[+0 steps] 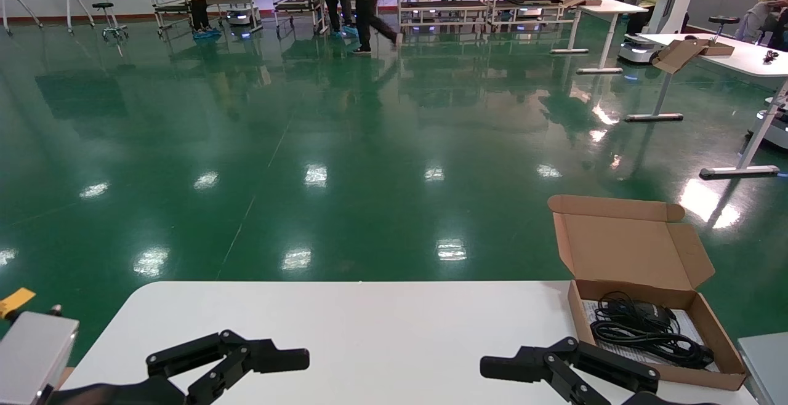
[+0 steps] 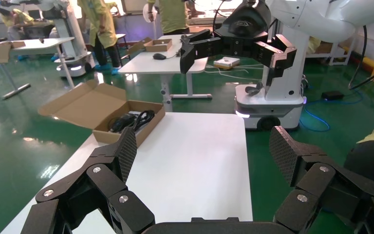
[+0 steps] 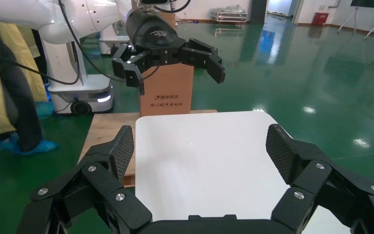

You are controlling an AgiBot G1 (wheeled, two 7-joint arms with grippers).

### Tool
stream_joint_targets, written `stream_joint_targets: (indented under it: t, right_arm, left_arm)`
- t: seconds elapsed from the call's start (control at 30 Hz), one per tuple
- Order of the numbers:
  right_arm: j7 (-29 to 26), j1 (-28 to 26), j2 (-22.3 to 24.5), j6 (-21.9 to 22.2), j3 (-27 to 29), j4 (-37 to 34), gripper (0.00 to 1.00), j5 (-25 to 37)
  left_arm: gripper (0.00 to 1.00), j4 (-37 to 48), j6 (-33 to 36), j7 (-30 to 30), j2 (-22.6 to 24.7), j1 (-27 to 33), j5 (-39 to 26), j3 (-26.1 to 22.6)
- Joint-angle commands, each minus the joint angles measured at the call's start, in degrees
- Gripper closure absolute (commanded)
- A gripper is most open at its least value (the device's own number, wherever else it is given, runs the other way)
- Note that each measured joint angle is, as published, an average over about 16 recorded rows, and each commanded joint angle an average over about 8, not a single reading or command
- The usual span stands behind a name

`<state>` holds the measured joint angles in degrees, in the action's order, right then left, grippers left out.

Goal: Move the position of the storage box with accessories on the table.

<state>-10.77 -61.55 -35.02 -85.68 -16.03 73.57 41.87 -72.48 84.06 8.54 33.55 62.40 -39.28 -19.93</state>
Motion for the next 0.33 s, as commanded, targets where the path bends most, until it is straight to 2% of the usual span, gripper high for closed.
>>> stream_joint_targets:
  t: [0.03,0.33]
  right_arm:
    - [0.0,-0.01,0.0,0.01,-0.01,-0.01,0.0,0.0]
    - [0.0,-0.02,0.0,0.03,-0.01,-0.04,0.0,0.0]
  left_arm:
    - [0.0,0.0,0.0,0.0,0.0,0.0,0.0,0.0]
    - [0.0,0.0,0.01,0.0,0.0,0.0,0.0,0.0]
